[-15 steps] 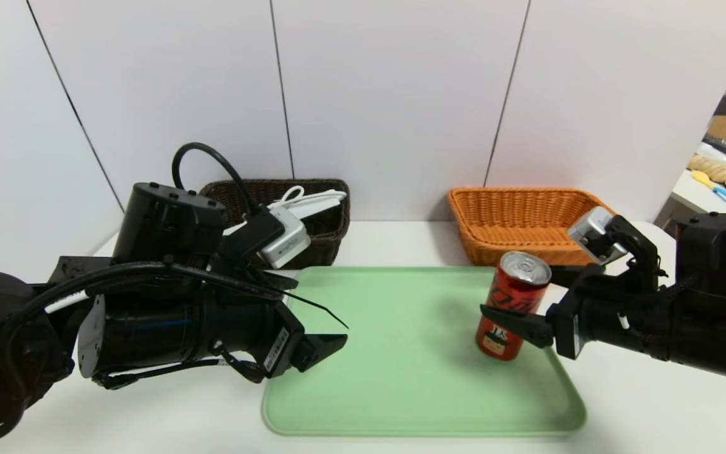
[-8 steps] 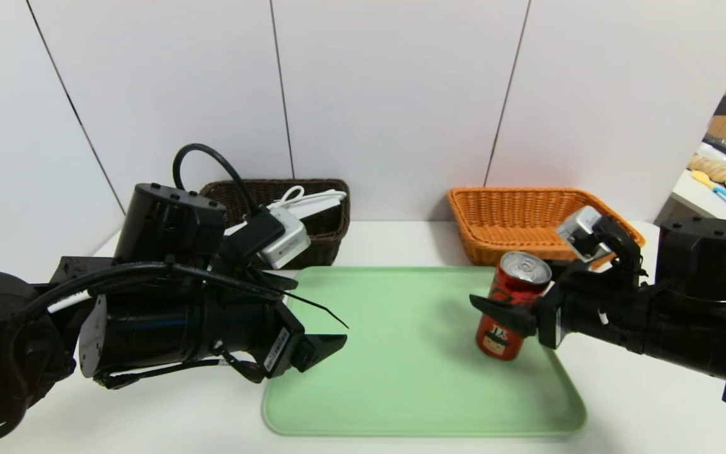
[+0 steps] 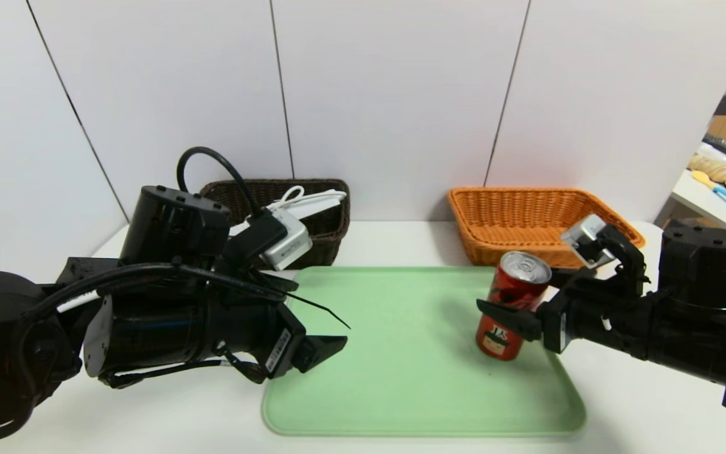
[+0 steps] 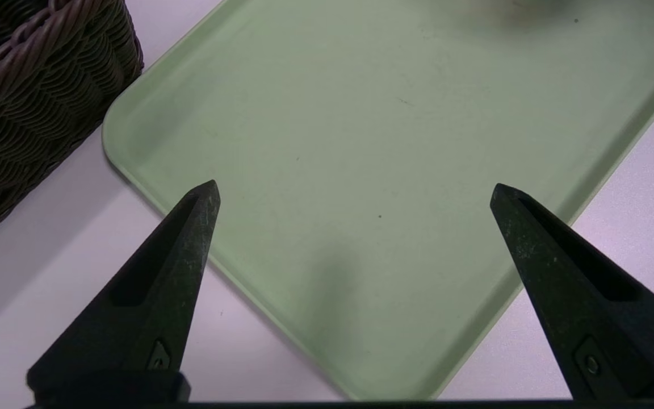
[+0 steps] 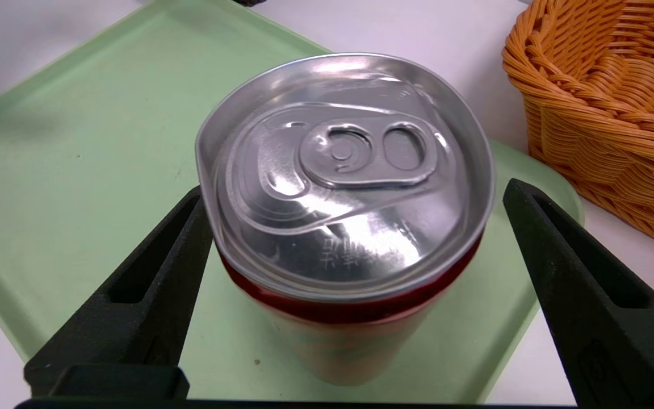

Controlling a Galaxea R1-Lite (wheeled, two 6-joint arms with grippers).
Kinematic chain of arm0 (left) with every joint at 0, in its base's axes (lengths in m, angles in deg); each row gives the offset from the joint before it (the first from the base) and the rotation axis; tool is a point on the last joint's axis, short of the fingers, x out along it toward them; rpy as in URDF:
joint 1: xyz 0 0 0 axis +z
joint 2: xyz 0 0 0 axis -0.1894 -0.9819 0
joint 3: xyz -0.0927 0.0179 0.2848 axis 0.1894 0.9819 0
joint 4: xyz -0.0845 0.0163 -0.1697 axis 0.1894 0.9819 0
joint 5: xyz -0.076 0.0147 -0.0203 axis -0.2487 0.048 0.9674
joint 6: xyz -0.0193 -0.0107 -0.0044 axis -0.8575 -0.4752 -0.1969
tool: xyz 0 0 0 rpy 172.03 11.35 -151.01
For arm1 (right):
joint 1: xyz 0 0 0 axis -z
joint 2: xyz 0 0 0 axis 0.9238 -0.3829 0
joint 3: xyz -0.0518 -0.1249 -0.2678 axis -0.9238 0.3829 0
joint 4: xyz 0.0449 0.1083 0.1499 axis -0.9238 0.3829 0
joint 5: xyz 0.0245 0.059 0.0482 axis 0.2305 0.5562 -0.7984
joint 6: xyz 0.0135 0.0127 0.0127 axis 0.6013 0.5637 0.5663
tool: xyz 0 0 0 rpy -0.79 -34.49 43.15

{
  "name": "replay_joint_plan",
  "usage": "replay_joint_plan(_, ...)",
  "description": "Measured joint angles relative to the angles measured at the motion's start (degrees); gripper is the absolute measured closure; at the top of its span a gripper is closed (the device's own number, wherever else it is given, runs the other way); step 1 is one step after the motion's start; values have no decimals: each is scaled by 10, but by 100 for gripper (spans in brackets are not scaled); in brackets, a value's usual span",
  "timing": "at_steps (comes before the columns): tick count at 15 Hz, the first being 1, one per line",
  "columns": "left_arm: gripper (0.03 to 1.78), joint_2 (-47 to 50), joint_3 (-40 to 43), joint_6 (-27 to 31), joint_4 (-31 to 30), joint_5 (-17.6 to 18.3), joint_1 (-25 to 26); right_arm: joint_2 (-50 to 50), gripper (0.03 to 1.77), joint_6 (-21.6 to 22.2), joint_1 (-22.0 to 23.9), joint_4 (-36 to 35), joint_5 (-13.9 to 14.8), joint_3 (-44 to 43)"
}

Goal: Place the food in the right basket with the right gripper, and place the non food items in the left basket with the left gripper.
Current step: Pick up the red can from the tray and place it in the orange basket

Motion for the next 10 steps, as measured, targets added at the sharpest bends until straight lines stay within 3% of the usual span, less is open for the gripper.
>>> replay_joint_plan(10, 12, -4, 0, -1, 0, 0, 1, 1, 9, 1, -1, -2, 0, 3)
